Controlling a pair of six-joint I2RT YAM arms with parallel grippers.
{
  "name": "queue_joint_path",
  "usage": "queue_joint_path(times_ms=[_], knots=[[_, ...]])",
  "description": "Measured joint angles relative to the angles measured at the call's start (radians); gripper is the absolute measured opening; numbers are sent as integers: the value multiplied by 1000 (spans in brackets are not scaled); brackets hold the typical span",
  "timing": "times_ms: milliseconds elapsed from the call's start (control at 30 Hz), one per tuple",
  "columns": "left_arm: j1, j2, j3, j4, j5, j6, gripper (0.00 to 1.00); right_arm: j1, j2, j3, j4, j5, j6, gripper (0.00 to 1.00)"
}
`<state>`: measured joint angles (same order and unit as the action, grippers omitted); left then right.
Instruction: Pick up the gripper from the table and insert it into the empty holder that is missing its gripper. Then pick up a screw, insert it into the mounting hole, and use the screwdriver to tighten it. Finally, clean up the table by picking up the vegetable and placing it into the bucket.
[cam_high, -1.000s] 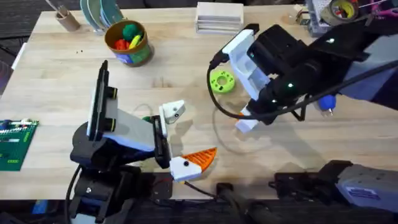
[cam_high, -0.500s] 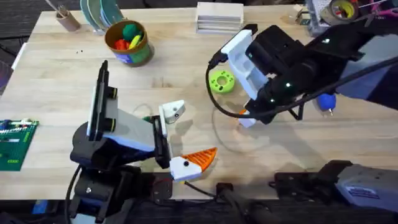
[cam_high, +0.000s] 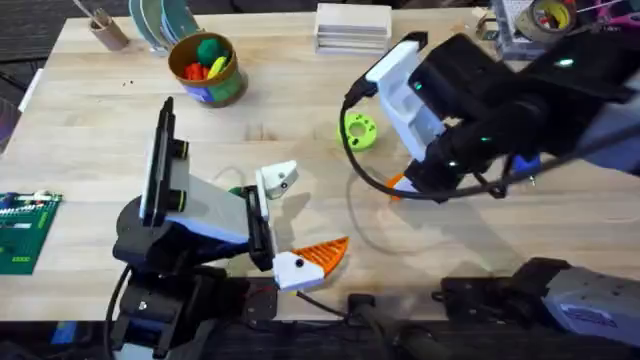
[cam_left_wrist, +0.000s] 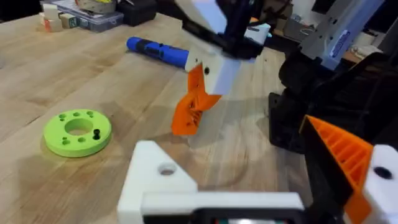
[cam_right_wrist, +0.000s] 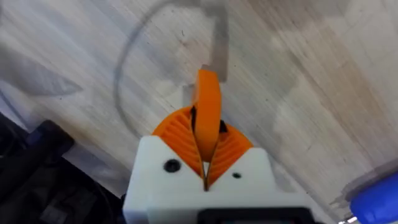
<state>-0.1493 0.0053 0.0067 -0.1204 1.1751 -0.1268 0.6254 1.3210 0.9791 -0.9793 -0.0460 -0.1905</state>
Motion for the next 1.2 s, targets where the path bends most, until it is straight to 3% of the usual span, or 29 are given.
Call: queue_joint_path(times_ms=[367,767,967,1200], knots=[[0,0,0,0,0,0,993,0,-243,74,-46,0,22,17],[0,0,0,0,0,0,992,0,-673,71,-39,0,220,16],[0,0,0,0,0,1,993,0,-907,-191,274,-83,424,16],[0,0,0,0,0,19,993,0,-977,-501,677,-255,744,15]])
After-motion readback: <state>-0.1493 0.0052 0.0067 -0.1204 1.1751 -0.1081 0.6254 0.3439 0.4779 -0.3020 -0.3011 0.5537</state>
